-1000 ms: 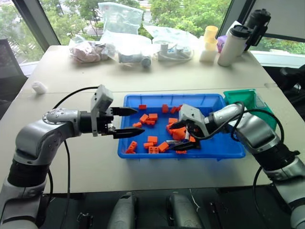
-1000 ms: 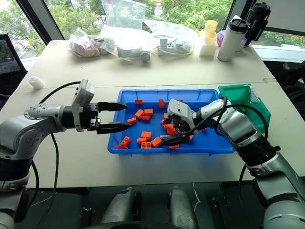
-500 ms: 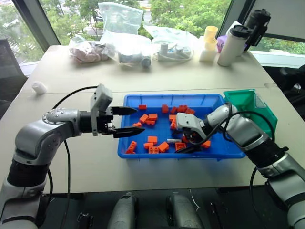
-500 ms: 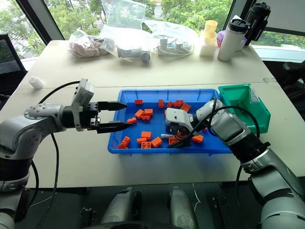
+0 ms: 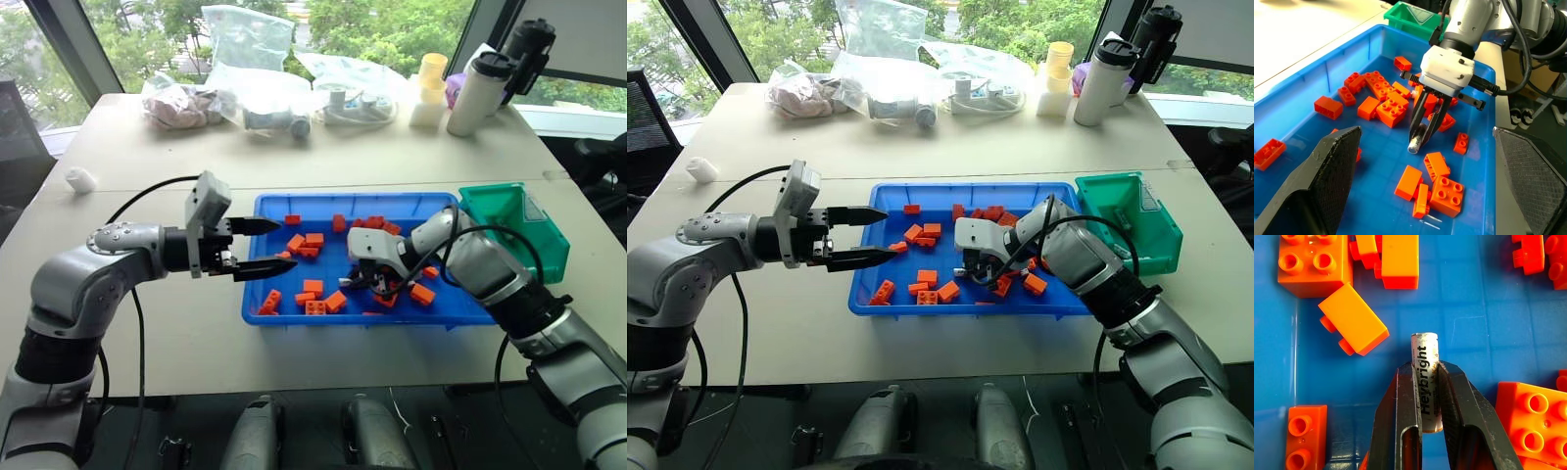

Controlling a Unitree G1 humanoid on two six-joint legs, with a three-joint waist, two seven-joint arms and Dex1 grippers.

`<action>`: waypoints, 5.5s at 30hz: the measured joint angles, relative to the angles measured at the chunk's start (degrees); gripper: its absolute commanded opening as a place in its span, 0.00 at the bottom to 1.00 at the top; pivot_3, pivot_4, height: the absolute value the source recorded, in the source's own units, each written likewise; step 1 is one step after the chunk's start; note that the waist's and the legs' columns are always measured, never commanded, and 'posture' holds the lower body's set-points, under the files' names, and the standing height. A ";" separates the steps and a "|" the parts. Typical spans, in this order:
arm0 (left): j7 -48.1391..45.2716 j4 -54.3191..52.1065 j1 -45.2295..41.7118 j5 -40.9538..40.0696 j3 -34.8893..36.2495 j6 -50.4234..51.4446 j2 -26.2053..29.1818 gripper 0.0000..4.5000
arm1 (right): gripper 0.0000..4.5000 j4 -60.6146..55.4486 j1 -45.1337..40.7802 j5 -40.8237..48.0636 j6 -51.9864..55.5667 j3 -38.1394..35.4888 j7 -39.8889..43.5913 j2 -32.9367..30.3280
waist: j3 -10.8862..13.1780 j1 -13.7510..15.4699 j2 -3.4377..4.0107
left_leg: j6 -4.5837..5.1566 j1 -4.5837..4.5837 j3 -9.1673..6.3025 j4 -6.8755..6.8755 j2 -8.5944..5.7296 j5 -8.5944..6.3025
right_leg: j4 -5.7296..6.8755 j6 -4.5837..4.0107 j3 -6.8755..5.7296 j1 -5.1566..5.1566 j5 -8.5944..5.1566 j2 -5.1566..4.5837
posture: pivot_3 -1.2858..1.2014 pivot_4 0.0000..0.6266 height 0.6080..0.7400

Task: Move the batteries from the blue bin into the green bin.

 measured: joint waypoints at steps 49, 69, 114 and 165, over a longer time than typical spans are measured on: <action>-8.25 11.76 -10.76 19.95 -13.14 -15.65 -6.76 1.00 | 0.98 -24.39 17.42 24.49 28.30 -52.84 -42.55 2.70 | -0.05 -0.38 0.01 | 0.01 0.06 -0.03 -0.13 0.15 0.00 | 0.07 -0.01 0.11 -0.04 -0.01 0.26 | 0.52 0.24 1.00; -6.63 6.64 -5.62 17.58 -9.15 -10.21 -2.56 1.00 | 0.98 -24.56 23.15 28.65 30.27 -28.20 -32.83 -7.51 | -0.04 0.16 0.00 | 0.06 -0.01 -0.02 0.04 -0.04 -0.03 | -0.08 0.01 0.06 0.11 0.00 0.04 | 0.52 0.24 1.00; -6.18 6.80 -4.59 18.18 -9.62 -10.18 -3.22 1.00 | 0.99 -28.63 22.35 31.53 41.59 -33.98 -44.31 2.70 | -0.05 -0.12 -0.02 | 0.05 -0.03 -0.04 0.01 -0.02 -0.03 | -0.03 0.01 0.05 0.06 0.00 0.06 | 0.52 0.24 1.00; -9.44 25.44 -17.25 20.26 -14.01 -22.31 -21.10 1.00 | 0.79 -10.88 20.72 13.54 19.27 -52.56 -64.61 6.61 | -0.11 -0.05 -0.06 | 0.04 0.05 0.04 -0.04 -0.06 -0.02 | 0.00 0.01 0.13 0.06 0.00 0.07 | 0.52 0.24 1.00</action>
